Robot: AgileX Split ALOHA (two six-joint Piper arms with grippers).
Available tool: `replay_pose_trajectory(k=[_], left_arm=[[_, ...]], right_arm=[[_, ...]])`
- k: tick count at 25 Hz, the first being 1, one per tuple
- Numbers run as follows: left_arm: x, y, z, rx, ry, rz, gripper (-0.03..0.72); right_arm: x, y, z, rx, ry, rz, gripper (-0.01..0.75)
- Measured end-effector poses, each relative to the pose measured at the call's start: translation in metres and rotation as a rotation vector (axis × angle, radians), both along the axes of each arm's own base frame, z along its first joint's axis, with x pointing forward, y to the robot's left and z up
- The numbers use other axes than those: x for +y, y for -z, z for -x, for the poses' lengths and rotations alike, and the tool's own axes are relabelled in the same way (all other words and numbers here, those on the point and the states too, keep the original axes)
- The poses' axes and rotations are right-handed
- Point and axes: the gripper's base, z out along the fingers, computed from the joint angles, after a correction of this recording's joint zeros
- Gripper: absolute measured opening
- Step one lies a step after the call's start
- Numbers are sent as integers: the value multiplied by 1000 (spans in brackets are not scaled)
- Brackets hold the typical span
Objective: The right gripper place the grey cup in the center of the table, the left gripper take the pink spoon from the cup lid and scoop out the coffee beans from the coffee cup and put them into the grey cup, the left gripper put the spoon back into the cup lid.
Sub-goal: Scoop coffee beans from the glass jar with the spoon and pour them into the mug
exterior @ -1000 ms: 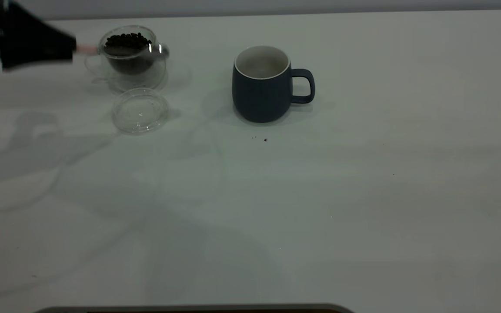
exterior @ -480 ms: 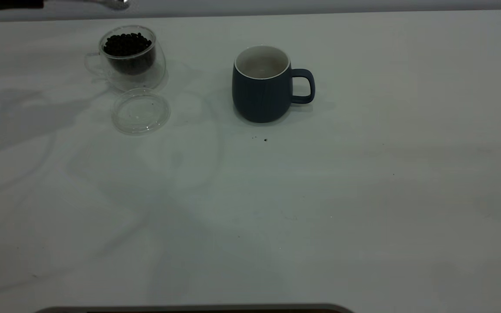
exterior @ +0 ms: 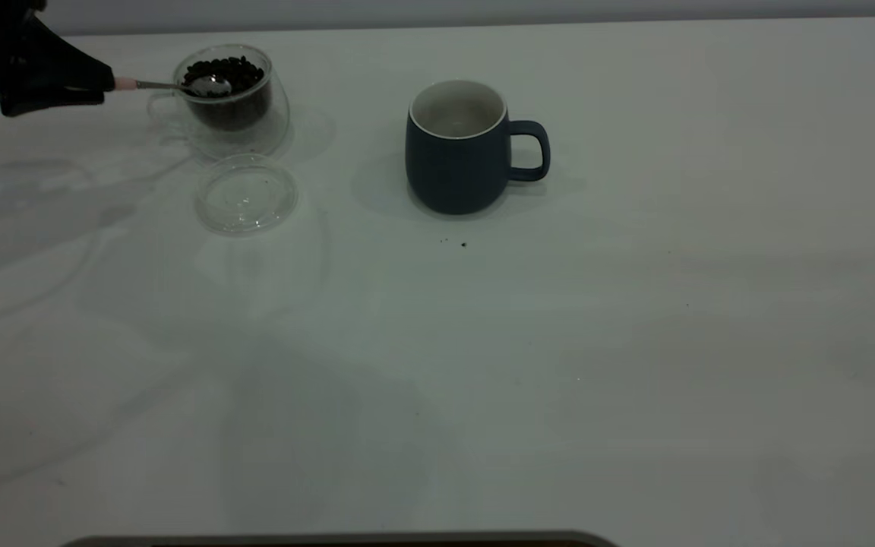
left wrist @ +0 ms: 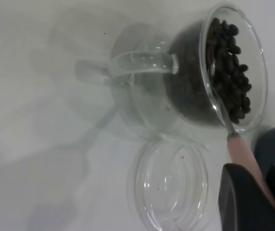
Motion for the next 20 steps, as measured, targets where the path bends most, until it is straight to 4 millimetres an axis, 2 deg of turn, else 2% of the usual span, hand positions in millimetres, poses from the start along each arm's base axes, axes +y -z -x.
replay_pose_trajectory(k=[8,16,20], left_arm=[[-4,12,-1,8,-9,77,125],[-4,10,0,1,3,102,125],[4,7,2,-6,-3,145,125]], right_arm=[[0,0,0,0,0,0,452],[0,0,0,0,0,0,452],[0,0,0,0,0,0,452]])
